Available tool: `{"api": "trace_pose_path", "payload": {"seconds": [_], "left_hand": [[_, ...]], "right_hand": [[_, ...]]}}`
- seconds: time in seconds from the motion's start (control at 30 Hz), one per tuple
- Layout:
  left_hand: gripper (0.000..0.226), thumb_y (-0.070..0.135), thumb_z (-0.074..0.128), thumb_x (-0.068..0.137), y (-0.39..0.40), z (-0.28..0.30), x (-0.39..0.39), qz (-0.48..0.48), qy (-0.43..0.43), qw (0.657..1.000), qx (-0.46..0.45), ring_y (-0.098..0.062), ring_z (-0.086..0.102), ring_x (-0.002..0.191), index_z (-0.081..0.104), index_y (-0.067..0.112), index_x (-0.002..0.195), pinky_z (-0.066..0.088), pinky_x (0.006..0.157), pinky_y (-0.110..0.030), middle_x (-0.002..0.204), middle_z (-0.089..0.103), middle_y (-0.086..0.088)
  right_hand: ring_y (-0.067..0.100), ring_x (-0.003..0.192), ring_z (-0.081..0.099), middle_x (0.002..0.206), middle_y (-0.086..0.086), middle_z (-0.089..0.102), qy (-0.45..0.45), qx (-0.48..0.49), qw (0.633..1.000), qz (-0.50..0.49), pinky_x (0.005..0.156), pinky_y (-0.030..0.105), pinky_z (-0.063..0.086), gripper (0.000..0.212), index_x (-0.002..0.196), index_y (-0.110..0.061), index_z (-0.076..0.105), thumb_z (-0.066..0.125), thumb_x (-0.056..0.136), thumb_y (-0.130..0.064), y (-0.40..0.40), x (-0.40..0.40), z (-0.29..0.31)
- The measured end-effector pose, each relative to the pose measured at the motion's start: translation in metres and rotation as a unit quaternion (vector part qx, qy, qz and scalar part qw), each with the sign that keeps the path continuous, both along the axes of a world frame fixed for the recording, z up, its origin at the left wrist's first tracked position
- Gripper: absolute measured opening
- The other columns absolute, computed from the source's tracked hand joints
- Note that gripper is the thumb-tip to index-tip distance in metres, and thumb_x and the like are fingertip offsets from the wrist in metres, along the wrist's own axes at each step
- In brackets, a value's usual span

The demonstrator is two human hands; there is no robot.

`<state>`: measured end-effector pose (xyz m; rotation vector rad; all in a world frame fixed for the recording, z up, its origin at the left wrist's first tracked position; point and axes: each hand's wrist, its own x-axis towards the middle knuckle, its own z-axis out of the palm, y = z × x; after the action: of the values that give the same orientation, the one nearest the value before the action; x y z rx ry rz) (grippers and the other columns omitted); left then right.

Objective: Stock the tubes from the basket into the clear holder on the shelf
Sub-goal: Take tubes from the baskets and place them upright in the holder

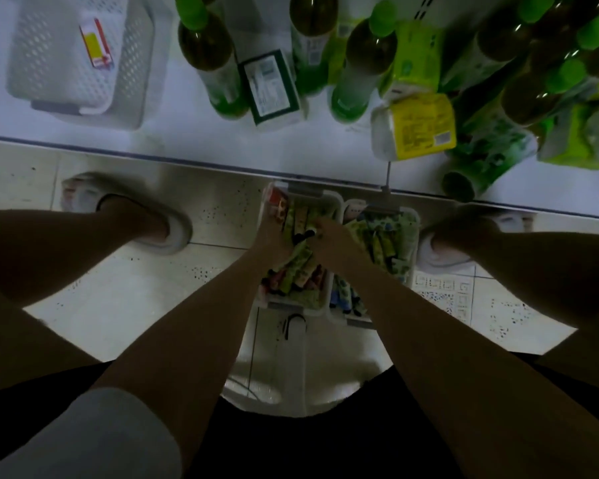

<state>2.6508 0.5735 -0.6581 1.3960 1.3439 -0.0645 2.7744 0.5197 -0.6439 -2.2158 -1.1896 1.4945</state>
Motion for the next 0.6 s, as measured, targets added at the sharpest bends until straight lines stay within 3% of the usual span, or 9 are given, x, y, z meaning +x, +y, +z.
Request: {"api": "trace_pose_path", "payload": {"seconds": [0.07,0.2,0.3,0.37,0.43,0.53,0.6], "left_hand": [[0.037,0.018,0.059,0.094,-0.001,-0.014,0.005,-0.013,0.063,0.998,-0.011,-0.032,0.052,0.117,0.051,0.005,0.127,0.042,0.092,-0.027,0.12,0.055,-0.017],[0.027,0.019,0.048,0.098,-0.012,-0.034,0.012,0.031,0.113,0.993,0.009,-0.023,0.054,0.103,0.05,0.006,0.121,0.041,0.083,-0.025,0.112,0.057,-0.012],[0.034,0.024,0.052,0.096,-0.017,-0.038,0.01,0.026,0.128,0.991,0.035,-0.028,0.055,0.111,0.05,0.007,0.125,0.044,0.088,-0.03,0.116,0.058,-0.012],[0.037,0.03,0.054,0.095,-0.021,-0.035,0.006,0.03,0.116,0.993,0.019,-0.025,0.055,0.11,0.052,0.009,0.125,0.045,0.093,-0.032,0.116,0.059,-0.01],[0.03,0.032,0.052,0.096,-0.025,-0.03,0.0,0.041,0.11,0.993,0.022,-0.019,0.056,0.096,0.057,0.012,0.117,0.044,0.08,-0.026,0.103,0.061,-0.004],[0.021,0.031,0.05,0.097,-0.03,-0.017,-0.01,0.072,0.101,0.99,0.063,-0.015,0.058,0.079,0.061,0.013,0.102,0.037,0.057,-0.016,0.086,0.061,0.001],[0.022,0.028,0.05,0.097,-0.03,-0.006,-0.019,0.108,0.067,0.99,0.065,-0.015,0.062,0.076,0.064,0.011,0.1,0.04,0.056,-0.015,0.087,0.066,0.0]], "right_hand": [[0.015,0.07,0.053,0.094,0.003,0.058,0.016,0.005,1.0,0.005,0.054,0.018,0.042,0.025,0.122,-0.012,0.054,0.046,0.098,-0.014,-0.004,-0.005,0.0],[0.019,0.085,0.052,0.101,0.002,0.054,0.026,0.01,1.0,0.011,0.08,0.037,0.047,0.019,0.113,-0.007,0.058,0.046,0.099,-0.012,-0.025,-0.008,-0.002],[0.018,0.073,0.047,0.084,0.005,0.051,-0.009,0.028,1.0,0.006,0.074,0.037,0.043,0.015,0.085,-0.009,0.056,0.046,0.094,-0.003,-0.03,-0.003,-0.005],[0.027,0.086,0.056,0.101,0.014,0.058,-0.031,0.038,0.999,-0.001,0.079,0.04,0.048,0.018,0.105,-0.003,0.06,0.044,0.096,-0.002,-0.022,-0.001,-0.006],[0.032,0.092,0.055,0.11,0.017,0.056,-0.058,0.052,0.997,0.012,0.077,0.039,0.047,0.021,0.112,-0.002,0.057,0.044,0.096,-0.003,-0.007,-0.002,-0.006],[0.025,0.077,0.046,0.092,0.014,0.049,-0.106,0.046,0.992,0.057,0.064,0.029,0.032,0.011,0.092,-0.011,0.047,0.045,0.096,-0.002,0.01,-0.007,-0.008],[0.03,0.083,0.056,0.092,0.016,0.056,-0.149,0.02,0.982,0.112,0.064,0.029,0.034,0.014,0.093,-0.012,0.053,0.045,0.096,0.0,0.014,-0.013,-0.013]]}}
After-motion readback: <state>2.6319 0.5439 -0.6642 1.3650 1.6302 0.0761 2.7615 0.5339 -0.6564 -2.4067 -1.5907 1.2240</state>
